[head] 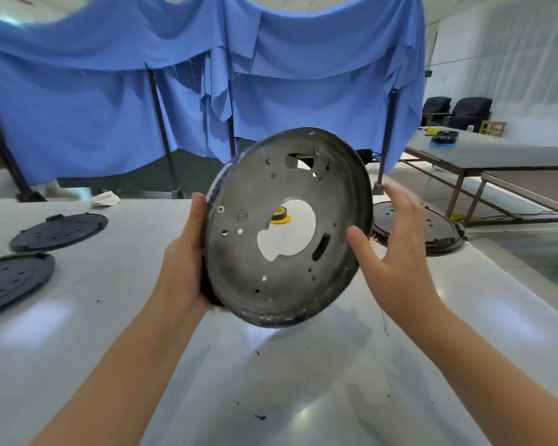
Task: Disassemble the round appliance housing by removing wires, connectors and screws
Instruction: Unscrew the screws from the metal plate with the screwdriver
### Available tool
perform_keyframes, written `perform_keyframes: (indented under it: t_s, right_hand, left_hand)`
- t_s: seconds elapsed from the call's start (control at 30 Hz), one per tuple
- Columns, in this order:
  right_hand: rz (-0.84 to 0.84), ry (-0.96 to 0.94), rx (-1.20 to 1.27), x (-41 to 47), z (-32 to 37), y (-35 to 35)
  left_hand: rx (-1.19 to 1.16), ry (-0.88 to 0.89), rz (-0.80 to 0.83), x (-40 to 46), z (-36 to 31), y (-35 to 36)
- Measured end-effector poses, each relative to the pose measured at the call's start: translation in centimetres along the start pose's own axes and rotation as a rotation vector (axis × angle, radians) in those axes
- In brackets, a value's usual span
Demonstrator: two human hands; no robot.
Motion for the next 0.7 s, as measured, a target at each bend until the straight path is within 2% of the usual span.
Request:
perform_keyframes:
  t_s: [0.13, 0.27, 0.4, 0.53, 0.7]
  right_hand:
    - [0.045, 0.211, 0.147, -1.3, -2.1, 1.4]
    - [0.042, 0.321, 0.275, -2.0, -3.3, 2.0]
    - [0.027, 0.364, 0.273, -2.7, -4.4, 2.2]
    - [0.011, 0.421, 0.292, -3.1, -5.5, 2.3]
    - [-0.005, 0.506, 0.306, -3.5, -6.1, 2.4]
  left_hand:
    - [-0.171, -0.182, 0.146, -0.1, 1.5, 0.6]
    - [-0.203, -0.306, 0.131, 0.2, 3.2, 0.1]
    - [-0.169, -0.389, 0.091, 0.6, 4.5, -0.5]
    - [-0.155, -0.433, 0.037, 0.8, 5.5, -1.5]
    - [-0.191, -0.373, 0.017, 0.7, 6.3, -2.3]
Point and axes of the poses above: each hand's wrist, its own x-axis towards the middle knuckle, its own y-axis out of the palm, z = x × y, the point moved 5 cm from there along x, towards the middle knuckle, and after that the axes turned 3 degrees about -x, right-handed, at the moved point
